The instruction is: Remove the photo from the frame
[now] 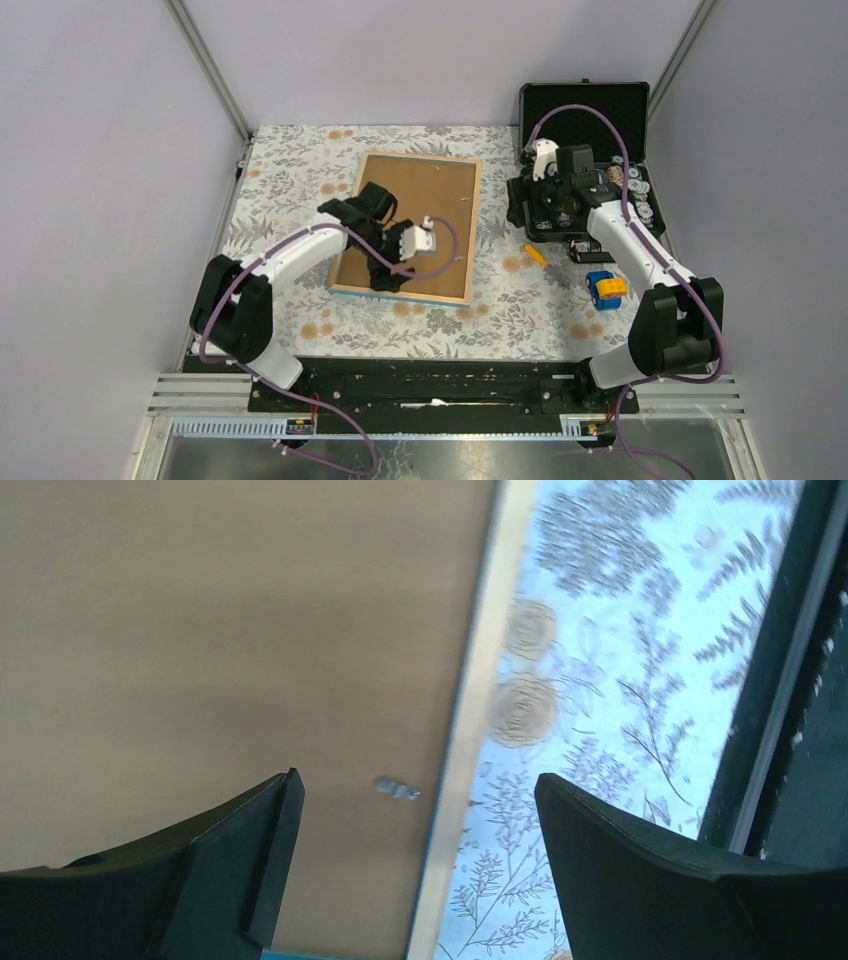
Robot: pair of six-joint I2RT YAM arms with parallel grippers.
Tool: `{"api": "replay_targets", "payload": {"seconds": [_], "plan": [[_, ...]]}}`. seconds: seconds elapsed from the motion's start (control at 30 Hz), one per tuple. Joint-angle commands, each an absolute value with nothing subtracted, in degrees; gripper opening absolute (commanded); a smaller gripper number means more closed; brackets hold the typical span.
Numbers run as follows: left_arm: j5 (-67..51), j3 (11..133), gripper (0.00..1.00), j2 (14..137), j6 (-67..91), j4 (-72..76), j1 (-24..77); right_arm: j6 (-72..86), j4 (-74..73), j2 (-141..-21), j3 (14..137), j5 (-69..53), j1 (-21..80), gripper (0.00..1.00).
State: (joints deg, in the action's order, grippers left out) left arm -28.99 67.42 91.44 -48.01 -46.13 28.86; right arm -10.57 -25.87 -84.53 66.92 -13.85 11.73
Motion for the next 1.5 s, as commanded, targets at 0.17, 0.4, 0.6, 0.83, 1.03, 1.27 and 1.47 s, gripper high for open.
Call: {"api": "replay_targets", "payload": {"seconds": [0.17,0.4,0.6,0.83,1.03,1.27,1.47], "plan": [[-26.71,60.63,0.85,86.37,-57.88,-42.63,35.92,6.03,-25.47,-94.77,78.73,-33.6,12.13,1.0],[-23.54,57.55,0.78,87.91,-52.95,-36.17,41.82,11.59,-16.39,-93.72,70.85,-37.56,12.08,1.0],[-20.41,57.93,0.68,90.88,-49.28,-31.41,42.65,13.48,-15.24,-95.5,68.93,-36.12,12.13,1.0],[-17.57,57.35,0.5,95.02,-51.1,-31.11,43.72,16.09,-15.47,-99.15,69.87,-37.27,12.11,1.0],[-17.18,57.37,0.39,96.43,-49.11,-31.05,43.98,15.75,-15.99,-100.59,69.53,-37.65,12.11,1.0],[-14.1,55.99,0.28,98.56,-45.5,-28.44,44.35,16.1,-16.95,-103.91,69.96,-40.87,12.13,1.0],[-13.43,58.48,0.16,99.24,-41.24,-27.82,43.85,16.68,-18.04,-107.34,73.73,-42.55,12.15,1.0]]}}
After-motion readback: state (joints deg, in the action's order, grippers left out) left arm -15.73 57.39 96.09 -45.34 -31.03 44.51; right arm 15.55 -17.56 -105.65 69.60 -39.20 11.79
